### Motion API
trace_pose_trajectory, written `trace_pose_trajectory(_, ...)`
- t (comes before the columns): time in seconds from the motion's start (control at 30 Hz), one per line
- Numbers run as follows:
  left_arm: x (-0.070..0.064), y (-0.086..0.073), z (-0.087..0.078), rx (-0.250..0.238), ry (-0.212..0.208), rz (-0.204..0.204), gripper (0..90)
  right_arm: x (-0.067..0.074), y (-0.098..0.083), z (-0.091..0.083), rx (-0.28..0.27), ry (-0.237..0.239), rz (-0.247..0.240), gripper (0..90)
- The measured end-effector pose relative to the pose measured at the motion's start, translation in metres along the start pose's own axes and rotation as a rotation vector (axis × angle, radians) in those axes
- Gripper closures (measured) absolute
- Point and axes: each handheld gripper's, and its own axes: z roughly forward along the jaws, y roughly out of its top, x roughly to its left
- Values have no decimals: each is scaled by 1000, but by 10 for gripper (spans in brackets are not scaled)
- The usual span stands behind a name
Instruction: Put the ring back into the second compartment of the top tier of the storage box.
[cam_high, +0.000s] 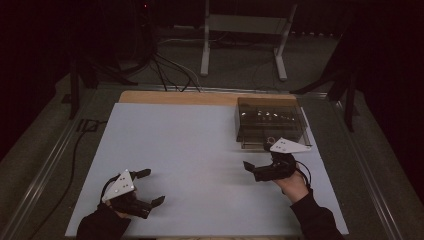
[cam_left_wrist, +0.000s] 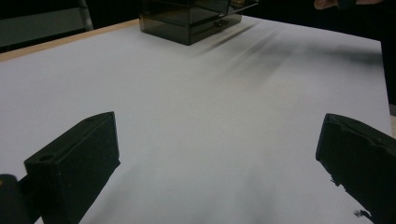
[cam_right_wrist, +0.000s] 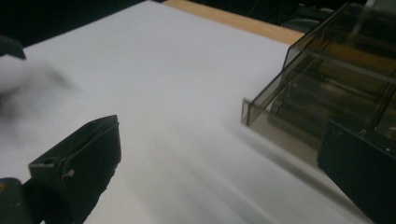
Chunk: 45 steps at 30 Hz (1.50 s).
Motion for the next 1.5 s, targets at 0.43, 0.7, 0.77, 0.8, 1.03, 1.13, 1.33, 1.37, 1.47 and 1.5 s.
trace_pose_trajectory(0.43, 0, 0, 0, -1, -2, 0, 7, 0, -34, 6, 49, 19, -19, 0)
trace_pose_trajectory(0.7, 0, 0, 0, 2, 0, 2, 7, -3, -55, 4, 74, 21, -25, 0)
trace_pose_trajectory(0.77, 0, 0, 0, 0, -2, 1, 7, -4, -59, 1, 71, 22, -37, 0)
trace_pose_trajectory(0.8, 0, 0, 0, 2, -1, 2, 7, -4, -62, 0, 71, 24, -39, 0)
trace_pose_trajectory(1.03, 0, 0, 1, 2, -3, 1, 7, -9, -74, -9, 72, 22, 1, 0)
trace_pose_trajectory(1.13, 0, 0, 1, 4, -3, 0, 7, -10, -78, -13, 70, 7, -1, 0)
trace_pose_trajectory(1.33, 0, 0, 1, 2, -6, -2, 7, -15, -84, -23, 41, -7, 23, 0)
trace_pose_trajectory(1.37, 0, 0, 1, 2, -5, -1, 7, -15, -84, -24, 41, -11, 23, 0)
trace_pose_trajectory(1.47, 0, 0, 1, 4, -5, -1, 7, -17, -87, -29, 38, -27, 16, 0)
trace_pose_trajectory(1.5, 0, 0, 1, 2, -5, -2, 7, -17, -87, -30, 39, -36, 14, 0)
